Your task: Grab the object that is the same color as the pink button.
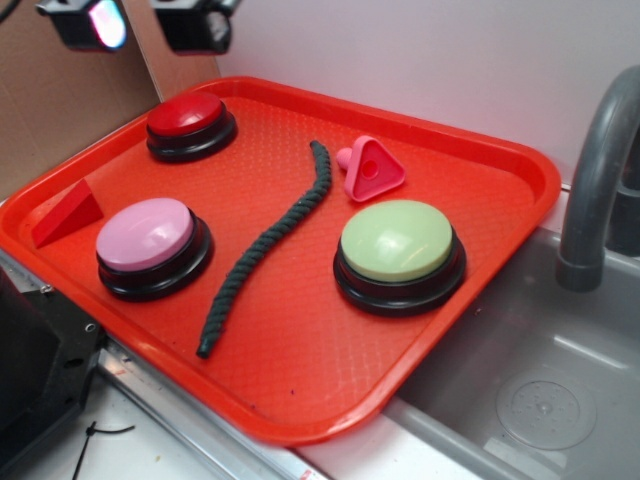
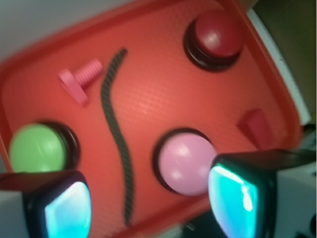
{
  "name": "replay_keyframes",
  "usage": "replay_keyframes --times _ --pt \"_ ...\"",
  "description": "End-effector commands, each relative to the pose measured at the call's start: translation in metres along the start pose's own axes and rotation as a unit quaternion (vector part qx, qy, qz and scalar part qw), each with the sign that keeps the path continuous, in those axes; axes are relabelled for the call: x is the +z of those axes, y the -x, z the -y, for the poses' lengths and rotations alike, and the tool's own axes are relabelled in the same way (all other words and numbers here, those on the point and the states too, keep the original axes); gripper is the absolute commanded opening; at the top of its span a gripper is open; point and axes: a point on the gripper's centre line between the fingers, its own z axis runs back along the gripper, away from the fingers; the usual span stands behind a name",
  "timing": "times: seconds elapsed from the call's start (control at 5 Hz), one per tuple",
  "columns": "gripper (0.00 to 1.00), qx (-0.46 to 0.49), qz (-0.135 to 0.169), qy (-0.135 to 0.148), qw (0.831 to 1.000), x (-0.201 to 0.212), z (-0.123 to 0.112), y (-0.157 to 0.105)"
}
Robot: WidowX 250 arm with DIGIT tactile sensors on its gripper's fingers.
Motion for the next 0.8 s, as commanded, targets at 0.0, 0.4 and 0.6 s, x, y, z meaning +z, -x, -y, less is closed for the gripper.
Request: replay_keyframes --times 0.0,0.4,0.6 --pt "1.0 0.111 0.058 0.002 0.992 -0.043 0.037 -0.052" --pt "1.0 0.089 0.087 0.036 0.992 -0.088 0.075 -0.081" --pt "1.0 0.081 0.085 0.03 0.993 -0.104 0.085 -0.087"
